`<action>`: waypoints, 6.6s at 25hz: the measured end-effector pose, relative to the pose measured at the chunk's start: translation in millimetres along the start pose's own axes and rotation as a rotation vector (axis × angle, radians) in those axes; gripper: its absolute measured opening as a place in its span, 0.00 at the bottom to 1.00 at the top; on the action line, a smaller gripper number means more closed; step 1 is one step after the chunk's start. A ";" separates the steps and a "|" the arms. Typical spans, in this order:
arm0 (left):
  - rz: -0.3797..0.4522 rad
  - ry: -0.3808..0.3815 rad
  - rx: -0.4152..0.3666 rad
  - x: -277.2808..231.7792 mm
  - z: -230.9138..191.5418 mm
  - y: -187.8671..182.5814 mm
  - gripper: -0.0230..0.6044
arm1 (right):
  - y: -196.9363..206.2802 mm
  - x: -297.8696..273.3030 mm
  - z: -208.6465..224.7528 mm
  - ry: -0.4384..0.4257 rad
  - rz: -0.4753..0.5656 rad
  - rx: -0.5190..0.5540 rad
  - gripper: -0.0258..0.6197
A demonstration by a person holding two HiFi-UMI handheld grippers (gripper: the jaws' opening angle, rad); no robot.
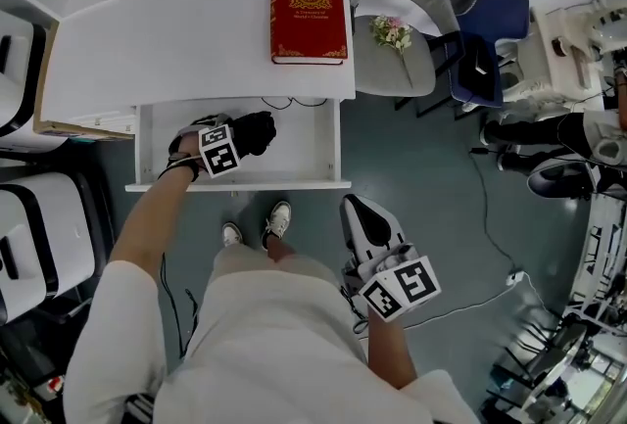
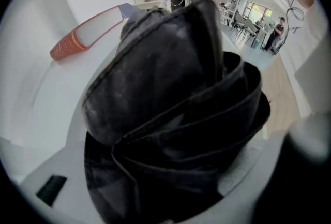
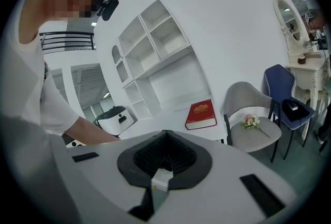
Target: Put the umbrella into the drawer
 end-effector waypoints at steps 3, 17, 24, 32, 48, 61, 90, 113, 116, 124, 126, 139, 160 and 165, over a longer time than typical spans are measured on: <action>-0.011 0.017 0.017 -7.3 -4.8 -4.8 0.50 | 0.6 -2.5 4.8 0.003 0.008 -0.015 0.04; -0.087 0.091 0.107 -42.4 -14.6 0.3 0.52 | 8.9 5.5 38.0 0.061 0.004 -0.078 0.04; -0.117 0.097 0.085 -57.3 -12.3 -2.9 0.53 | 10.4 7.0 44.0 0.068 -0.018 -0.072 0.04; -0.129 0.107 0.111 -64.7 -12.3 -2.5 0.54 | 16.7 11.4 49.9 0.079 -0.033 -0.078 0.04; -0.055 0.014 0.140 -52.5 -18.9 8.9 0.79 | 21.0 20.1 25.4 0.075 -0.044 -0.037 0.04; 0.236 -0.115 0.255 35.7 2.1 15.4 0.79 | 20.5 18.2 -35.0 0.022 0.015 0.008 0.04; 1.127 -0.565 0.800 353.4 63.3 104.1 0.06 | -43.5 -29.4 -166.3 -0.174 0.152 0.227 0.04; 1.318 -1.066 0.699 519.0 130.2 161.0 0.06 | -131.0 -31.8 -132.0 -0.095 0.322 0.291 0.04; 1.341 -1.059 0.725 519.2 139.7 167.5 0.06 | -128.8 -33.4 -127.3 -0.083 0.318 0.278 0.04; 1.296 -1.138 0.692 517.9 151.8 161.1 0.06 | -117.8 -33.9 -127.9 -0.090 0.283 0.263 0.04; 1.303 -1.134 0.701 516.3 151.1 158.7 0.06 | -116.4 -32.8 -128.3 -0.095 0.280 0.264 0.04; 1.311 -1.089 0.725 499.3 161.2 138.8 0.06 | -106.4 -20.3 -120.3 -0.108 0.249 0.264 0.04; 1.282 -1.089 0.722 498.1 170.4 134.1 0.06 | -92.2 -25.1 -125.6 -0.147 0.214 0.270 0.04; 1.278 -1.096 0.728 498.2 168.7 135.4 0.06 | -94.5 -33.0 -126.6 -0.162 0.214 0.275 0.04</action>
Point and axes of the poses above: the fingertips, and each gripper's own axes: x backward along the fingers, z to its right, y out of its underside, the point moved 7 cm from there along x, backward along the fingers, and after that the axes turned 3 degrees about z, right-handed, at the moved point
